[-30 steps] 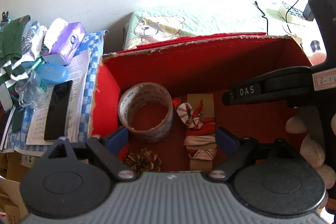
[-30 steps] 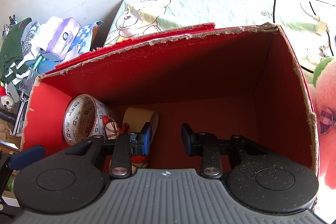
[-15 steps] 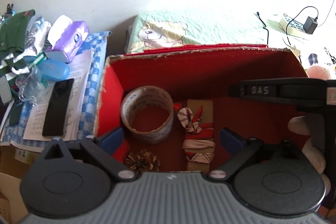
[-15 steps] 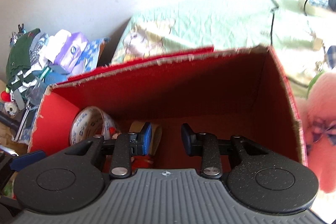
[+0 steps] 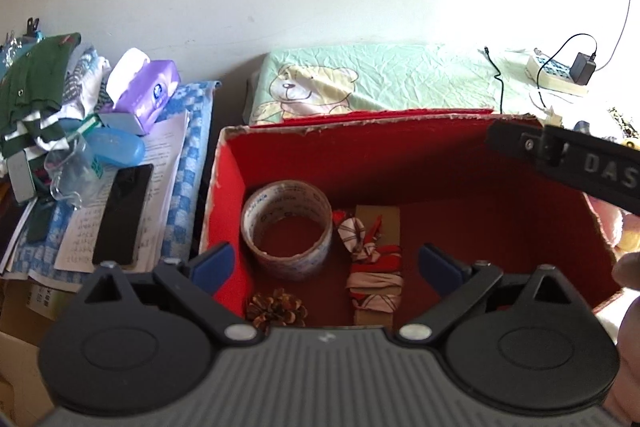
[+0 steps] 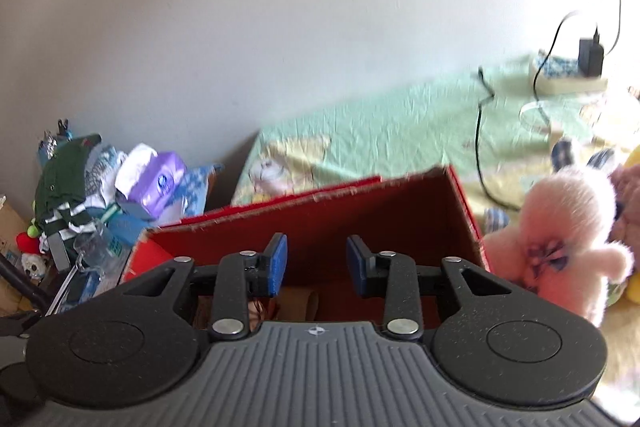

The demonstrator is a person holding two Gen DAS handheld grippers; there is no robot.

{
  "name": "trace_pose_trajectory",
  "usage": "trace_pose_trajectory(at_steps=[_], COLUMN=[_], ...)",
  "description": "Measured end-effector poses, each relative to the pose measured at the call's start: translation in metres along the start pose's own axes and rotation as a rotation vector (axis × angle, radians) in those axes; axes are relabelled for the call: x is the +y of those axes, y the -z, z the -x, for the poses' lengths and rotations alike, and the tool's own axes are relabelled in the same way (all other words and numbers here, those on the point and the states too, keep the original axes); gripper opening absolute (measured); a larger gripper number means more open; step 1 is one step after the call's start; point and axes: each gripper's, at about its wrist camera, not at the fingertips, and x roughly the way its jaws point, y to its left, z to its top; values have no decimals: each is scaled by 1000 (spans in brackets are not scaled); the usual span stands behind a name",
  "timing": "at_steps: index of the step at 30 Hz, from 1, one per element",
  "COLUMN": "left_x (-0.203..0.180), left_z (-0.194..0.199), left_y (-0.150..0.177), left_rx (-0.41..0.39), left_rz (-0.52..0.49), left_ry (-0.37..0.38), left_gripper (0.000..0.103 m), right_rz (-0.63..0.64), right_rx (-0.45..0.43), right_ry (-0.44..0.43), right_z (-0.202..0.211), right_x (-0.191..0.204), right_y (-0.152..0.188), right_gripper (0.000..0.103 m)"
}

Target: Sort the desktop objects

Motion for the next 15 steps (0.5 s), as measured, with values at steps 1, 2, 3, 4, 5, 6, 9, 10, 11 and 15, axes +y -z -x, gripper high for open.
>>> trace_pose_trajectory(at_steps=[1,2,3,4,5,6,9,10,11,15], left_x=[0,1,1,2,2,3,9,11,13,20], left_z=[2,4,6,8,11,13,25,29,34,47], left_y=[1,1,2,3,4,5,8,10,12,20], left_rx=[-2,-5,-8,-10,-10,-13,-27,-38,-49,-62], left_rz=[1,0,2,7,14,18,38,45,51,60], left_ry=[9,16,19,22,28,42,87,95,98,131], left_gripper=[99,99,99,99,99,99,99,99,99,102], right_rz=[3,5,8,12,13,11,-11,-15,-14,-9], right_rx=[-30,-58,-80,-95,-103,-108,-126,-133,-143,-139], right_ry=[5,13,19,25,29,30,30,30,27,-17], right_z=[7,12,17,20,24,27,39,43,48,66], right_x=[1,1,1,0,0,-1,-5,-6,-6,-8], right_y=[1,3,4,4,5,5,9,9,11,14], right_gripper=[58,65,67,67,69,70,74,75,77,76])
